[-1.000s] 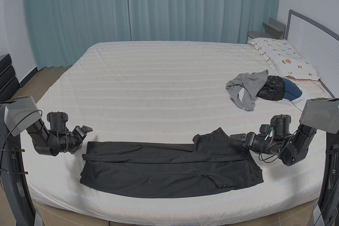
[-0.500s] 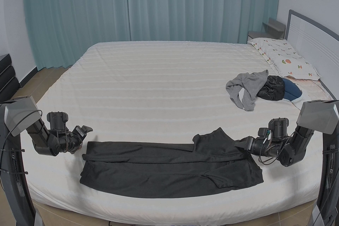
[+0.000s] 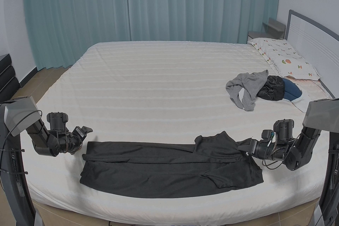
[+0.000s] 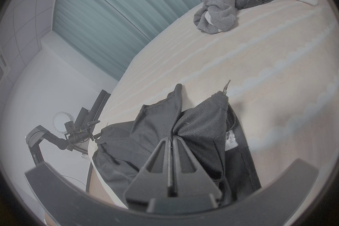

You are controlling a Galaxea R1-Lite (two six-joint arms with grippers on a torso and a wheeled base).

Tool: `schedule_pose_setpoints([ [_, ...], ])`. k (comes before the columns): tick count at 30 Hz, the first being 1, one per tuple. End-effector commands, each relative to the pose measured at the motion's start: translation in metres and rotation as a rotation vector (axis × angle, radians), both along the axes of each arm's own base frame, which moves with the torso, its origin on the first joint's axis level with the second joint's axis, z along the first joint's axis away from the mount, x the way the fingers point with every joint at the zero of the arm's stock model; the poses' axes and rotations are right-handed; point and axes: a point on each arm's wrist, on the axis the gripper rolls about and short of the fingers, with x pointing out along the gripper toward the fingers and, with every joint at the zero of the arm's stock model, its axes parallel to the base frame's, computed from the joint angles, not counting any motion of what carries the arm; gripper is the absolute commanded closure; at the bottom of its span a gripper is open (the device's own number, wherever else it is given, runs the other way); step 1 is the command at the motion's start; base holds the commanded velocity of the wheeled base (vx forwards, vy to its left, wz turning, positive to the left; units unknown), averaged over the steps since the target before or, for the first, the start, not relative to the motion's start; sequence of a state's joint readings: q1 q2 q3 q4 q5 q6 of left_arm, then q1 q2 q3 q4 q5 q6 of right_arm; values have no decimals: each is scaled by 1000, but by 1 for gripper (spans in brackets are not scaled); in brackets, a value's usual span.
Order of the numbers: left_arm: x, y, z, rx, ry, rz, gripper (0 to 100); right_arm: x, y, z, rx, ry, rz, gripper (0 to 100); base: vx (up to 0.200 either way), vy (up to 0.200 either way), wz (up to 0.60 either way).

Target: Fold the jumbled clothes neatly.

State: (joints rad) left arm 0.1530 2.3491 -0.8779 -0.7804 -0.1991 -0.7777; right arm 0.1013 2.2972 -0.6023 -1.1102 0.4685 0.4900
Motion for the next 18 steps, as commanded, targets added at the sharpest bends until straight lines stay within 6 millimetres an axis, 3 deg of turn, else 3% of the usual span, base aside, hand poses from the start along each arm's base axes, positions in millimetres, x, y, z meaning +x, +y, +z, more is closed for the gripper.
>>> schedule_pose_setpoints([
  [1, -1, 0, 0, 2, 2, 0, 0, -13, -4, 3, -8, 10, 3, 100, 0, 0, 0],
  [15, -4, 0, 15, 3, -23, 4, 0, -37, -9, -19, -52, 17, 34, 100, 0, 0, 0],
  [18, -13, -1, 30, 9, -40, 1, 0, -41, -9, -21, -79, 16, 51, 100, 0, 0, 0],
])
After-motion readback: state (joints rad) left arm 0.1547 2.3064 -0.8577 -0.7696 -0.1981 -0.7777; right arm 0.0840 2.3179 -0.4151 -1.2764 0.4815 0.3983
